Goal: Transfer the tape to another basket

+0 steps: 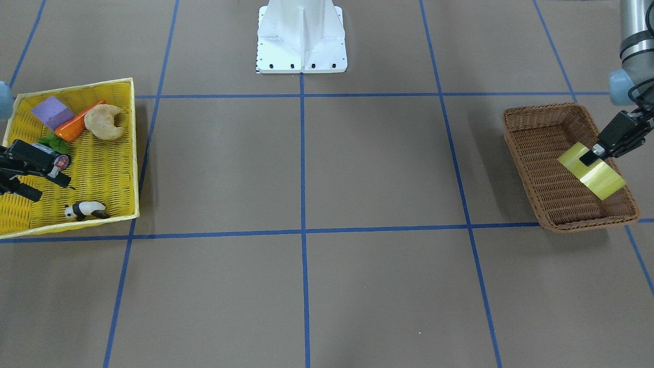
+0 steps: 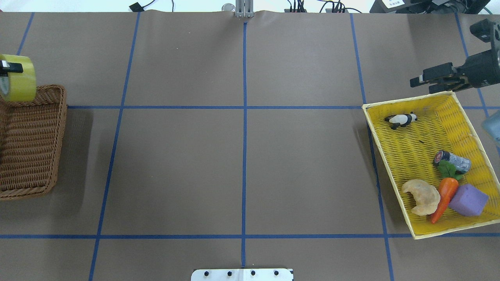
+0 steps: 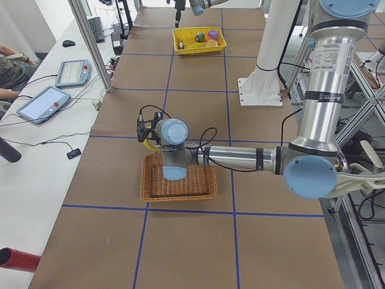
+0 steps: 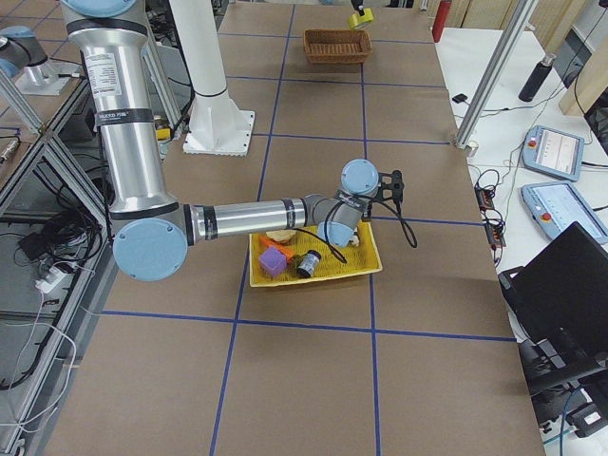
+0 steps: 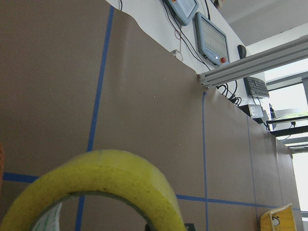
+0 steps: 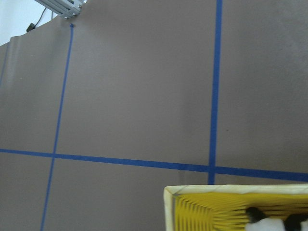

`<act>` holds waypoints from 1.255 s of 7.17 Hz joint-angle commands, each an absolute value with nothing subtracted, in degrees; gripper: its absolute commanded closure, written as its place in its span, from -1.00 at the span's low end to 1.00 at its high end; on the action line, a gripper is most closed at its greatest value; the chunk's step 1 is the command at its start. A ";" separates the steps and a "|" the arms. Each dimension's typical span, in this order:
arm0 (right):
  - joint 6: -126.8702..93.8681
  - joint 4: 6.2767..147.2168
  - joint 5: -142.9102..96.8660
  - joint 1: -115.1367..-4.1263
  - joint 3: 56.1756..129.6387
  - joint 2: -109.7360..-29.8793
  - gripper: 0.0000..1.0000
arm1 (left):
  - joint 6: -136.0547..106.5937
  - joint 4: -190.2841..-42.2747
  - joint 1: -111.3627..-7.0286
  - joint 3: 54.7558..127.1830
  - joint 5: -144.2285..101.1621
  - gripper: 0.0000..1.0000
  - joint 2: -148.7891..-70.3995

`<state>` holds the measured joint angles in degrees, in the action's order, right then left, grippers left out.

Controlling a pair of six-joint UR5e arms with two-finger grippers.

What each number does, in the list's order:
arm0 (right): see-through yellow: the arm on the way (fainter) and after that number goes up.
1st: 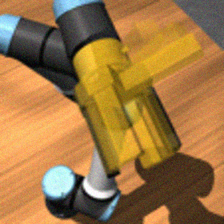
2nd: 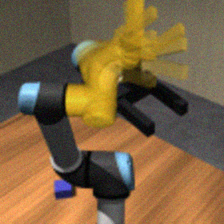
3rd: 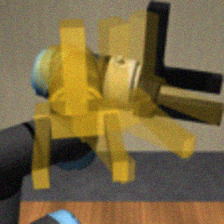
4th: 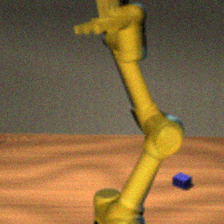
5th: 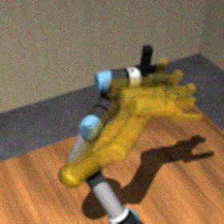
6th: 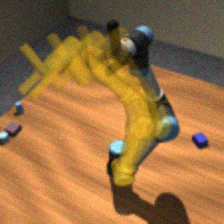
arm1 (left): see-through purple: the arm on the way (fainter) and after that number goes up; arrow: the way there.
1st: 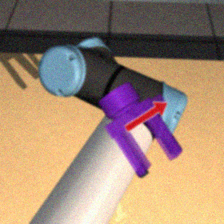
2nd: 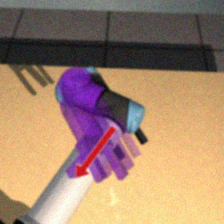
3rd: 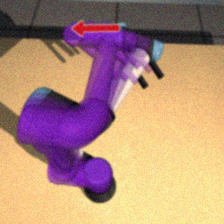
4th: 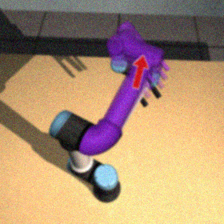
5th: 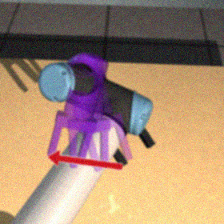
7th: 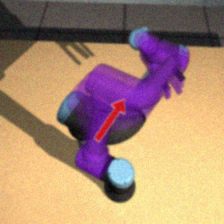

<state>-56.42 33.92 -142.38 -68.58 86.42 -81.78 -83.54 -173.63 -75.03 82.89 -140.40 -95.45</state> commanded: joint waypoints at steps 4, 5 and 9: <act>-23.44 64.17 -136.50 -70.58 90.50 -82.35 -0.96 | -61.54 -150.94 -80.33 83.58 -140.45 1.00 -93.87; -17.64 73.47 -134.93 -70.75 94.09 -82.27 -0.96 | -57.96 -146.73 -80.33 83.58 -140.10 1.00 -93.87; -11.26 87.89 -130.36 -65.93 101.07 -81.83 -0.97 | -50.81 -134.06 -74.46 84.99 -135.19 1.00 -93.43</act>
<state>-12.18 86.37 -132.38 -67.78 100.24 -81.83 -52.48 -138.02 -77.01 84.44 -137.03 -93.55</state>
